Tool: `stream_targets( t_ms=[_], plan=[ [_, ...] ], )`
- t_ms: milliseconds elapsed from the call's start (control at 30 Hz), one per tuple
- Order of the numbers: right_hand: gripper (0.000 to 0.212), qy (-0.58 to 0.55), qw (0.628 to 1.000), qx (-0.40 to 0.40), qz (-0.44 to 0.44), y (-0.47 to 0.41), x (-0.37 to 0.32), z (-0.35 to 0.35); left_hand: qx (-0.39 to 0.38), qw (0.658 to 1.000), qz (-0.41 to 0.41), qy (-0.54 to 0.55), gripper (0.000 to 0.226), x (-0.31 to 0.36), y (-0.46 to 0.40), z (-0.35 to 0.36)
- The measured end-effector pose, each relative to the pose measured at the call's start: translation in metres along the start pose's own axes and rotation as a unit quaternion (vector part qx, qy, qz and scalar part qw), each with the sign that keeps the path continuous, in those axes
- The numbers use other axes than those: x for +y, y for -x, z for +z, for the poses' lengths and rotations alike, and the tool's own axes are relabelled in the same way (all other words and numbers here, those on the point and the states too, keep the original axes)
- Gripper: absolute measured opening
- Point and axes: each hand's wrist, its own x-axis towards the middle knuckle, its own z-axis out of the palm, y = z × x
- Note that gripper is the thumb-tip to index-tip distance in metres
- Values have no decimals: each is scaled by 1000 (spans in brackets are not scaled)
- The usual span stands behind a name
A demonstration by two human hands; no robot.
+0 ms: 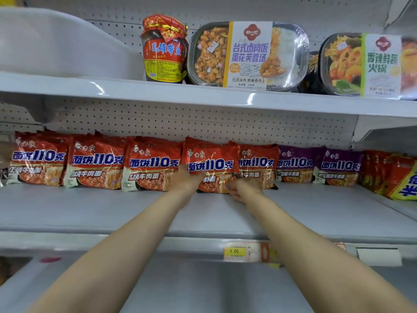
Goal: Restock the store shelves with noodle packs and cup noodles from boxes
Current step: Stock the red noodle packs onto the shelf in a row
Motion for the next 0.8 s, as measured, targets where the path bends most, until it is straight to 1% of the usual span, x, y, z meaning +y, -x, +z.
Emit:
stream_targets(
  t_ms=[67, 200, 300, 333, 467, 533, 567, 633, 667, 733, 800],
  plan=[
    [13, 3, 1000, -16, -5, 7, -1, -4, 5, 1000, 1, 14, 79, 3, 10, 0],
    [19, -22, 997, -62, -32, 31, -4, -20, 40, 995, 3, 87, 72, 11, 34, 0],
    [40, -29, 994, -93, -41, 56, -9, -33, 67, 987, -3, 143, 65, 19, 60, 6],
    [43, -31, 994, -92, -48, 65, -10, -36, 74, 984, -6, 160, 64, 20, 69, 10],
    [30, -35, 991, -96, -91, 100, -7, -54, 96, 967, -26, 233, 66, 25, 109, 26],
    [24, -39, 989, -90, -115, 115, 1, -63, 100, 961, -35, 255, 63, 26, 132, 33],
    [25, -40, 988, -86, -120, 121, 6, -68, 100, 960, -40, 259, 60, 25, 141, 37],
    [36, -39, 988, -80, -129, 133, 18, -77, 106, 954, -46, 276, 55, 23, 163, 44],
    [39, -33, 987, -76, -138, 139, 22, -81, 110, 952, -47, 283, 54, 24, 175, 45],
    [37, -32, 986, -67, -151, 151, 29, -87, 110, 949, -51, 292, 53, 23, 193, 47],
    [35, -39, 987, -64, -140, 166, 44, -93, 98, 948, -58, 296, 51, 14, 210, 50]
  ],
)
